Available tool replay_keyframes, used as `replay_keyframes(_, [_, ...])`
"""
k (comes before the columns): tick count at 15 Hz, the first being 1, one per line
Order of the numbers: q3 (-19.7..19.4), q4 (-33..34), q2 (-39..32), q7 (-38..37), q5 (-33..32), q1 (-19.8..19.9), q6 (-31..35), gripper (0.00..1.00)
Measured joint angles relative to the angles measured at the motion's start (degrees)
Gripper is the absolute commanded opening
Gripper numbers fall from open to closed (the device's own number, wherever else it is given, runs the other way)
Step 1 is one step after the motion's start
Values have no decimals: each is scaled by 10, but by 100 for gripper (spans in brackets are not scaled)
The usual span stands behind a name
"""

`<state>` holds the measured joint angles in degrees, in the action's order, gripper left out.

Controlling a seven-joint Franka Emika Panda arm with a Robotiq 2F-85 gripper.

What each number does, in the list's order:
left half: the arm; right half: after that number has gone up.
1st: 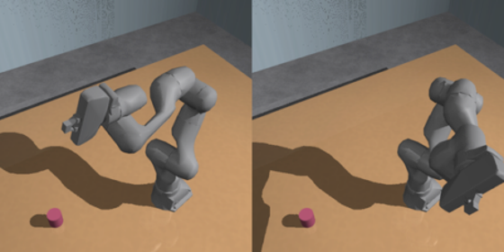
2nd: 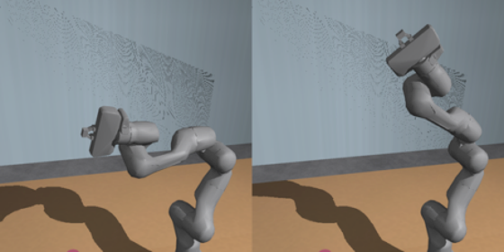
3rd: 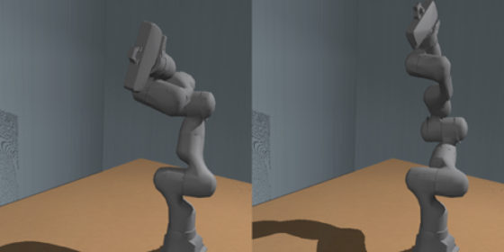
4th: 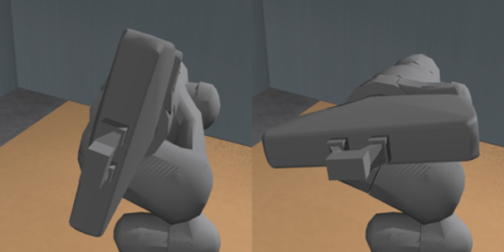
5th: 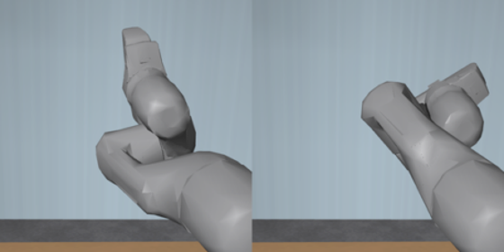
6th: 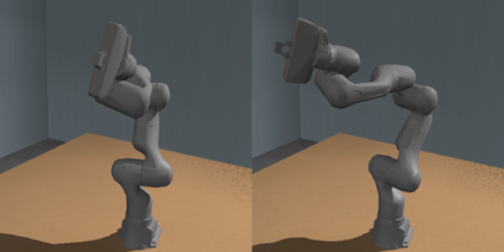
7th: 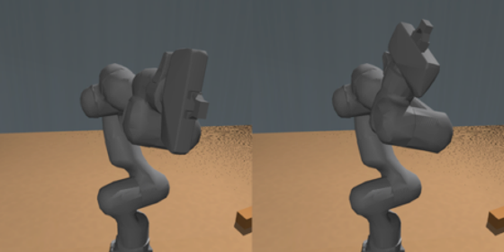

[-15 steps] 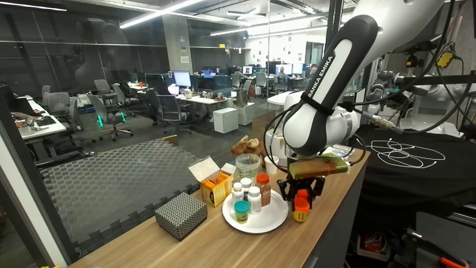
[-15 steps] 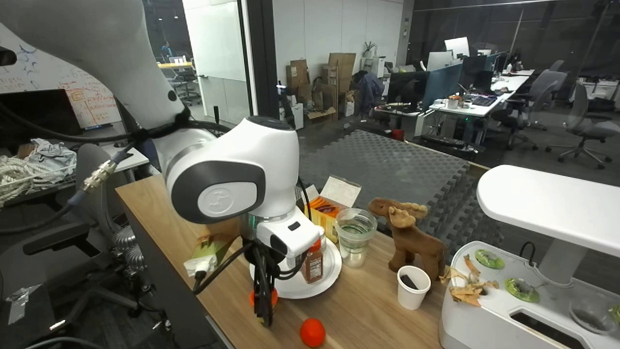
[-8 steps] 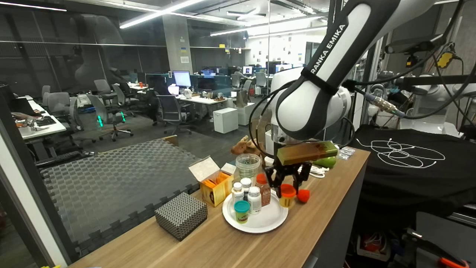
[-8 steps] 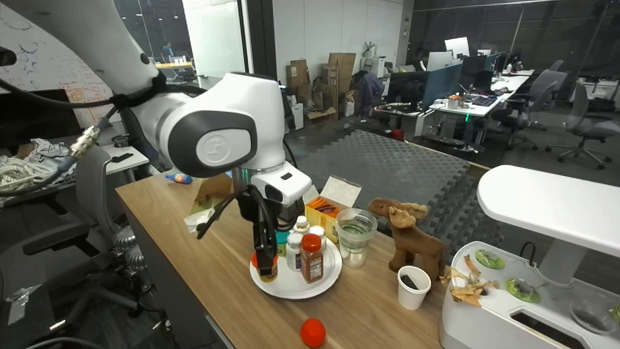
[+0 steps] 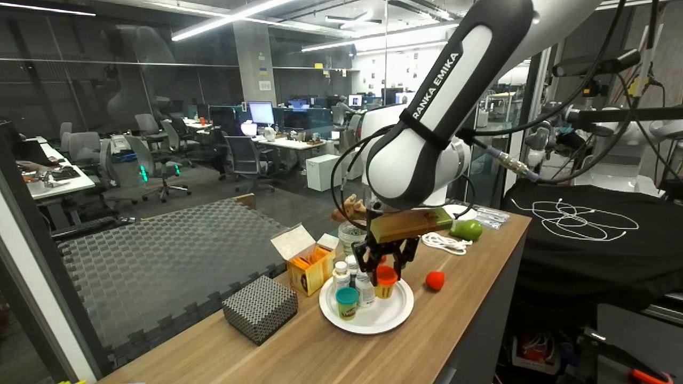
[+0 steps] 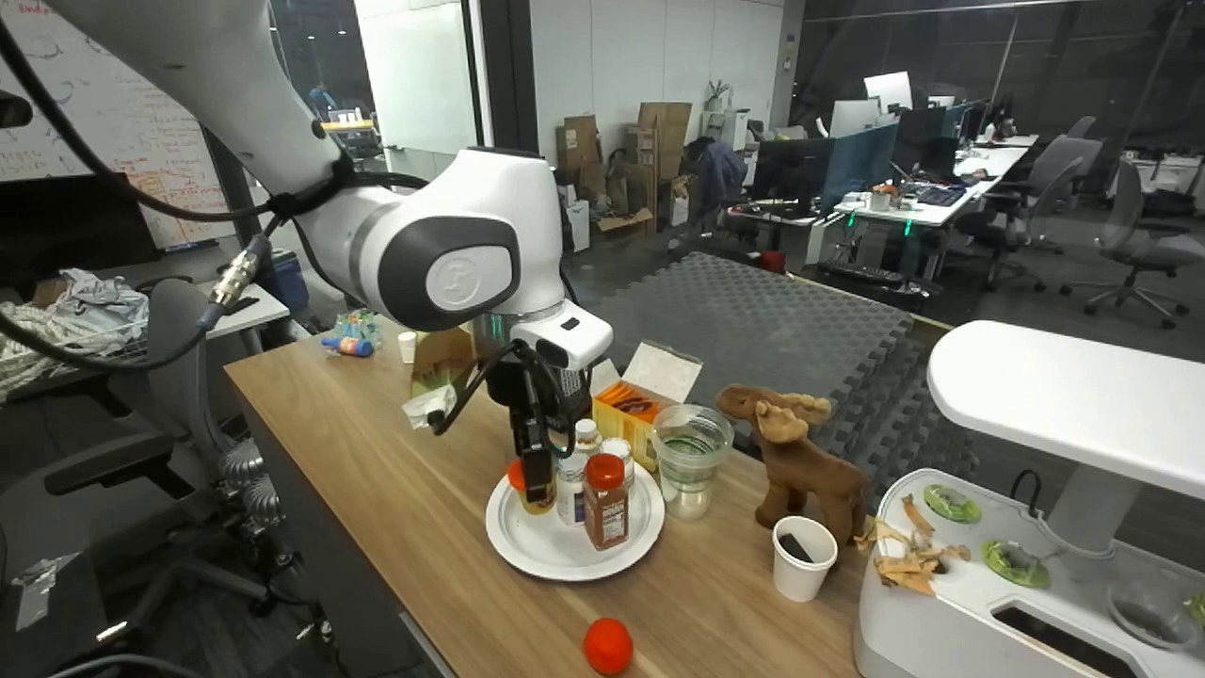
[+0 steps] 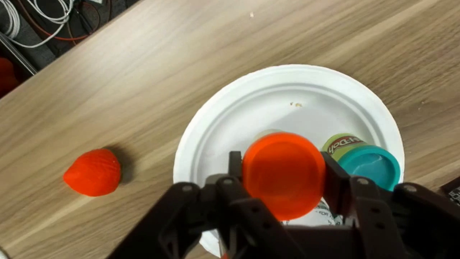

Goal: Put the left clear cup in the clear cup near the moose, then put the bottles and orange plushie surrounding the white plate on the white plate

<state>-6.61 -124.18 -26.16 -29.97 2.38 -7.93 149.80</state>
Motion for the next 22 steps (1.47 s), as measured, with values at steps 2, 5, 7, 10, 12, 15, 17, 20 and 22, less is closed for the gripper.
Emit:
replay_keyframes(2, [4, 16, -18, 6, 1, 0, 0, 28])
replay_keyframes(5, [11, 36, -40, 16, 4, 2, 0, 28])
replay_keyframes(7, [15, 44, -50, 23, 6, 3, -1, 28])
replay_keyframes(10, [20, 50, -62, 32, 10, 6, -2, 28])
replay_keyframes(12, [22, 53, -69, 39, 14, 8, -3, 28])
replay_keyframes(15, [27, 56, -75, 48, 16, 11, -6, 28])
replay_keyframes(17, [32, 58, -77, 55, 19, 13, -9, 28])
replay_keyframes(20, [38, 59, -78, 64, 25, 13, -10, 82])
replay_keyframes(22, [41, 59, -78, 66, 25, 13, -10, 90])
